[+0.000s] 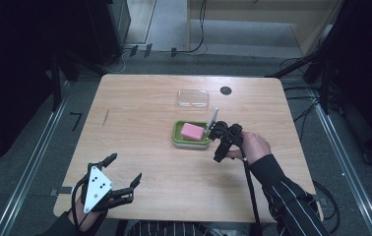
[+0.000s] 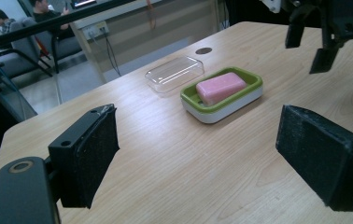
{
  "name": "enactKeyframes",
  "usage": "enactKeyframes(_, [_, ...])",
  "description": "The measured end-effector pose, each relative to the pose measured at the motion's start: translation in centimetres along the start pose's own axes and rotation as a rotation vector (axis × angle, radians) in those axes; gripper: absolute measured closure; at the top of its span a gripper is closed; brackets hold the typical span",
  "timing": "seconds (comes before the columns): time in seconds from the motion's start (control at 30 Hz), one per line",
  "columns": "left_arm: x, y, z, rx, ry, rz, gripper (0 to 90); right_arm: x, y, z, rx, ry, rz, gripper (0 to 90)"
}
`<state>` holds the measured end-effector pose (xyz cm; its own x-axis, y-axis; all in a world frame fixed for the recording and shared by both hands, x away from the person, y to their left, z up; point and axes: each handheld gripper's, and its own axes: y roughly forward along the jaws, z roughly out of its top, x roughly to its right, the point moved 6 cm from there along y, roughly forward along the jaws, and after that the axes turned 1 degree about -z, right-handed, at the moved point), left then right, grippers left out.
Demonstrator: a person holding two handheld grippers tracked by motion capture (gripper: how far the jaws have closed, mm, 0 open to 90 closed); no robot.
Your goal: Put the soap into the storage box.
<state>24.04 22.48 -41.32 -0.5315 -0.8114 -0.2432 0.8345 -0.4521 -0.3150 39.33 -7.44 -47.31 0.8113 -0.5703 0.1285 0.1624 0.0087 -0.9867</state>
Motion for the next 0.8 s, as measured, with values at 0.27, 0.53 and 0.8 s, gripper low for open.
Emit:
enactKeyframes(0.27, [0.1, 0.2, 0.1, 0.003, 0.005, -0.007, 13.3, -0.7, 0.7, -2.6, -0.026, 0.024, 0.008, 12.0])
enactKeyframes(0.53, [0.1, 0.3, 0.1, 0.003, 0.008, -0.012, 13.3, -1.6, 1.3, -4.9, -0.045, 0.019, -0.001, 12.0])
enactKeyframes(0.8, [0.2, 0.3, 0.2, 0.009, 0.013, -0.009, 13.3, -2.2, 1.7, -6.4, -0.029, 0.028, -0.017, 13.7])
